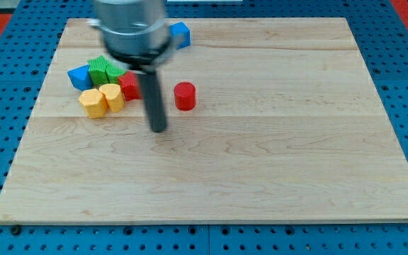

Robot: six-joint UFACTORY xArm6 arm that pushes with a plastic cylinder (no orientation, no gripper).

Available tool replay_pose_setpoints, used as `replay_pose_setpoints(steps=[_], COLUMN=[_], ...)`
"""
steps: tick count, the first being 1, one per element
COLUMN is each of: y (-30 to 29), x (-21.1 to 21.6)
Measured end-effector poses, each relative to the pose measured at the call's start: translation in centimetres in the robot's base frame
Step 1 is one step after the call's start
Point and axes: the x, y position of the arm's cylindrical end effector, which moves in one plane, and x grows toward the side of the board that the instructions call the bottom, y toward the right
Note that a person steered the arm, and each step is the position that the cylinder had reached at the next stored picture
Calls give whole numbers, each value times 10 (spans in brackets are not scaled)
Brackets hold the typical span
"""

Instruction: Move the red circle to the right of the red star

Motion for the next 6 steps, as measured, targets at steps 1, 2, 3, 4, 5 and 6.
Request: replay_pose_setpoints(steps=[1,2,3,4,5,6], y=[52,7,-13,16,-15,-3], x=[-24,-57,-71,-122,-193,-234])
